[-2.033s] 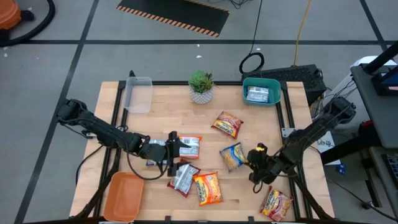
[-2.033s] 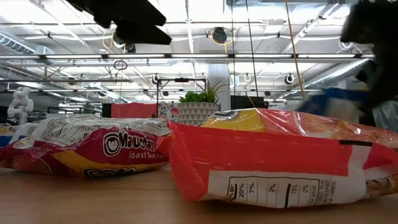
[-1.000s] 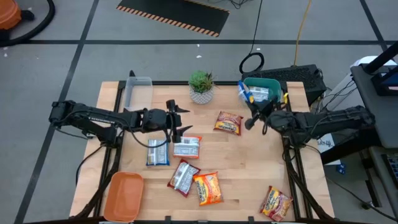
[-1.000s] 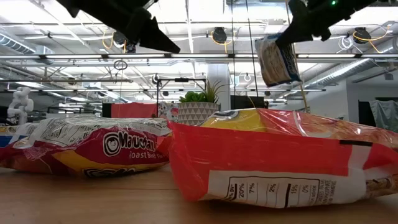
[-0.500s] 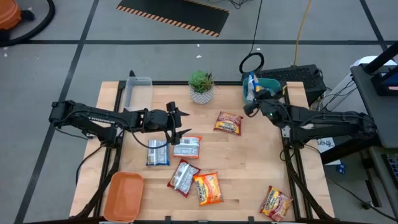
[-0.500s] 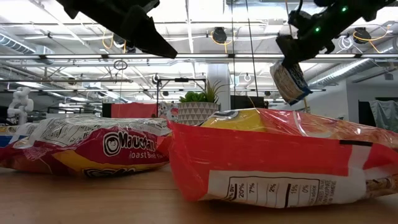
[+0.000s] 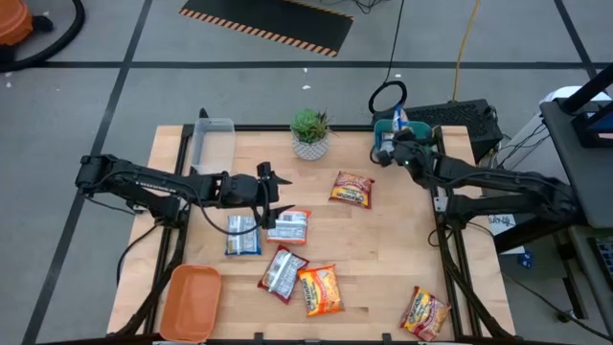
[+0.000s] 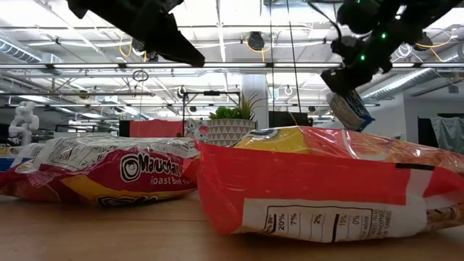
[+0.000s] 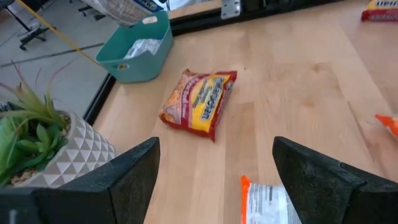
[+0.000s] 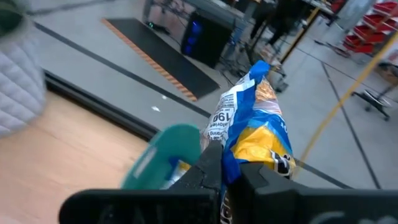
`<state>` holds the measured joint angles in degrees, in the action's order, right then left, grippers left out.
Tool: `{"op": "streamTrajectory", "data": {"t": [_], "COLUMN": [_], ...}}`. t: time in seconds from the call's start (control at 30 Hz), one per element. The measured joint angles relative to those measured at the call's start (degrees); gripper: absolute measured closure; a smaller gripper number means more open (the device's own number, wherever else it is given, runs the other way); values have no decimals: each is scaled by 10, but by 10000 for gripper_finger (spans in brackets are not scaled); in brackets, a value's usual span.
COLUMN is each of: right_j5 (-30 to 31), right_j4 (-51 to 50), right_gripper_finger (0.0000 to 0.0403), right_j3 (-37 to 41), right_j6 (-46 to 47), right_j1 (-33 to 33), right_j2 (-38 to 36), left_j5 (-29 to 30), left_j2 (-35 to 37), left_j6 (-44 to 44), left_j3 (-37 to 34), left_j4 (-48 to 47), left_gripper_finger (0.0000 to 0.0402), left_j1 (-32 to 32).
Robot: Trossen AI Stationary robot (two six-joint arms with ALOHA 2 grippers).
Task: Sort Maruchan noodles
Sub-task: Put the right blue noodle pack into the green bin
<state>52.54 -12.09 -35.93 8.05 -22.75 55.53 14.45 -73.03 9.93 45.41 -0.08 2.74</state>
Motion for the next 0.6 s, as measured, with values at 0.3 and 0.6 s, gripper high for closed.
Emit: {"op": "streamTrajectory", "data": {"t": [0.3, 0.6], "right_j5": [-1, -3], "right_j4": [65, 220], "right_gripper_finger": [403, 403], "right_j3": [60, 136], "right_j6": [-21, -95], "right_j1": [-56, -77], "right_j2": [5, 5], "left_j5": [0, 1], "left_j2": [0, 0], "left_j6": [0, 0], "left_j3": [0, 0], "left_j4": [-30, -47], "left_gripper_finger": [85, 85], "left_j1": [0, 0]}}
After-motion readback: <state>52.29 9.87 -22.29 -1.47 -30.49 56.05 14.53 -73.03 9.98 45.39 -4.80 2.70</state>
